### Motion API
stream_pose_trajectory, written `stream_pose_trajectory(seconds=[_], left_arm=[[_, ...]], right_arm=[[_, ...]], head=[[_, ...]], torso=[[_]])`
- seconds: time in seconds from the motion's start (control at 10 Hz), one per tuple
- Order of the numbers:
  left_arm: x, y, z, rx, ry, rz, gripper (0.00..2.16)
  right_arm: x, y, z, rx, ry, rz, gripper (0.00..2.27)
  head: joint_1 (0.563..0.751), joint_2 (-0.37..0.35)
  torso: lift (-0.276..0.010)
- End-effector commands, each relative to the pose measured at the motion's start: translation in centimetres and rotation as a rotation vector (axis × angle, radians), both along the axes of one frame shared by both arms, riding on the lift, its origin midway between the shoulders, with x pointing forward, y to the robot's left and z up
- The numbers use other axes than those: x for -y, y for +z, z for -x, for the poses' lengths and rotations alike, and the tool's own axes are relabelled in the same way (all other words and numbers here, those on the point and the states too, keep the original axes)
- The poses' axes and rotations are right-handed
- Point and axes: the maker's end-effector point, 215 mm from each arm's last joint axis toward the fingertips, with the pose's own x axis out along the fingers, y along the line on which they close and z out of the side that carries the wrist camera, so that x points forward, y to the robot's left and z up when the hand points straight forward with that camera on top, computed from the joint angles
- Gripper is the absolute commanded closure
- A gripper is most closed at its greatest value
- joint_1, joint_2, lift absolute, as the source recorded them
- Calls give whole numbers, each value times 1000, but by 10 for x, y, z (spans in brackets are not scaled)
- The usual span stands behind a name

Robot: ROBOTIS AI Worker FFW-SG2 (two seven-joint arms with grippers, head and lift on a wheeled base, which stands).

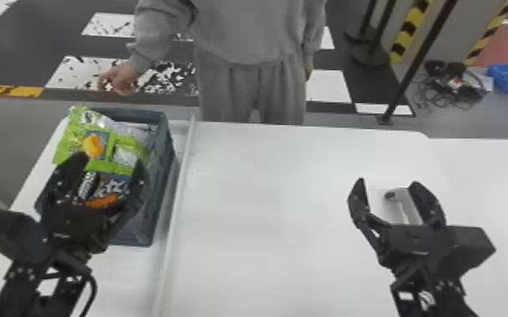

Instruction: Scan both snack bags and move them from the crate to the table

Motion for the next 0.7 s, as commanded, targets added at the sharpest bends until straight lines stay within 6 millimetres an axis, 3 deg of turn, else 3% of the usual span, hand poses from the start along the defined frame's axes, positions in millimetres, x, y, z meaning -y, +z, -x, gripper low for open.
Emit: stream_pose_trajectory(seconds=[0.0, 0.2, 0.4, 0.6], left_arm=[[-44, 1, 0, -9, 69, 56, 134], [-95, -20, -1, -100, 136, 171, 140], [-103, -44, -11, -224, 147, 283, 144], [-92, -57, -26, -344, 143, 385, 144]], right_arm=[[0, -1, 0, -2, 0, 0, 110], [-2, -3, 0, -5, 3, -2, 110], [-7, -3, -1, -6, 11, -6, 110], [-9, -1, -2, -3, 14, -7, 110]], head=[[695, -24], [695, 53], [695, 106], [695, 125]], torso=[[-35], [-35], [-35], [-35]])
